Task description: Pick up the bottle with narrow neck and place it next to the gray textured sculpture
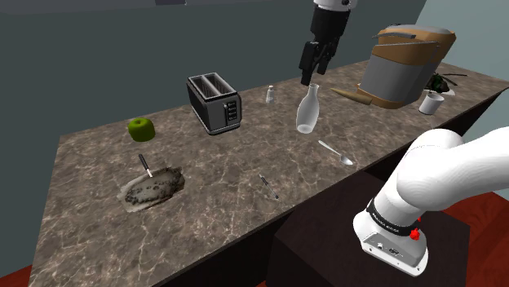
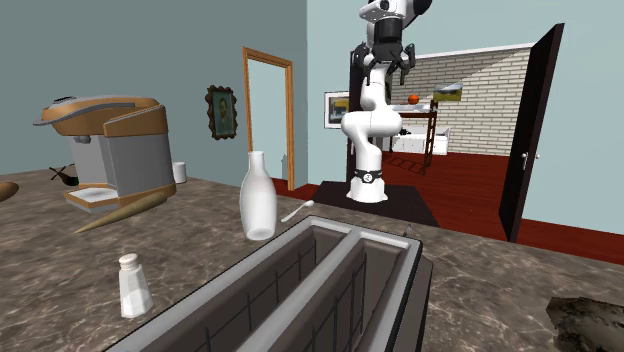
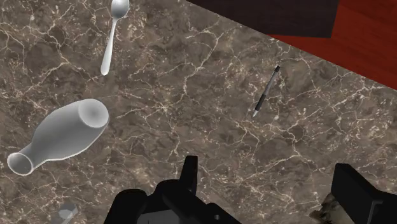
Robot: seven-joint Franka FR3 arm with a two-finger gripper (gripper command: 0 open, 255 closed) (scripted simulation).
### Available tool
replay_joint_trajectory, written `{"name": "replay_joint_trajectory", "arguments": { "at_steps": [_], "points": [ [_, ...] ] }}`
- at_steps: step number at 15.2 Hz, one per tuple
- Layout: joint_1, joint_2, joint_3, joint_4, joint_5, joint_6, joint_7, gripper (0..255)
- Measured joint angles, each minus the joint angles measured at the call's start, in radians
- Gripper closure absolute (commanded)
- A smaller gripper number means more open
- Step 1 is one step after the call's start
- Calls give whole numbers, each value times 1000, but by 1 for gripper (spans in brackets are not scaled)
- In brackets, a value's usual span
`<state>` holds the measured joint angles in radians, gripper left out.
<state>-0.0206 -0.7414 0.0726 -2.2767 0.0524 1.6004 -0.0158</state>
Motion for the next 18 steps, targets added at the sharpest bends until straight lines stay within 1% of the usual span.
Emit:
{"name": "replay_joint_trajectory", "arguments": {
  "at_steps": [2, 6, 12, 18],
  "points": [
    [-4, 6, -8, -3, -5, 8, -9, 0],
    [-30, 56, -64, -21, -40, 62, -65, 0],
    [-73, 184, -152, -12, -88, 164, -155, 0],
    [-113, 338, -246, 33, -118, 258, -255, 0]
  ]
}}
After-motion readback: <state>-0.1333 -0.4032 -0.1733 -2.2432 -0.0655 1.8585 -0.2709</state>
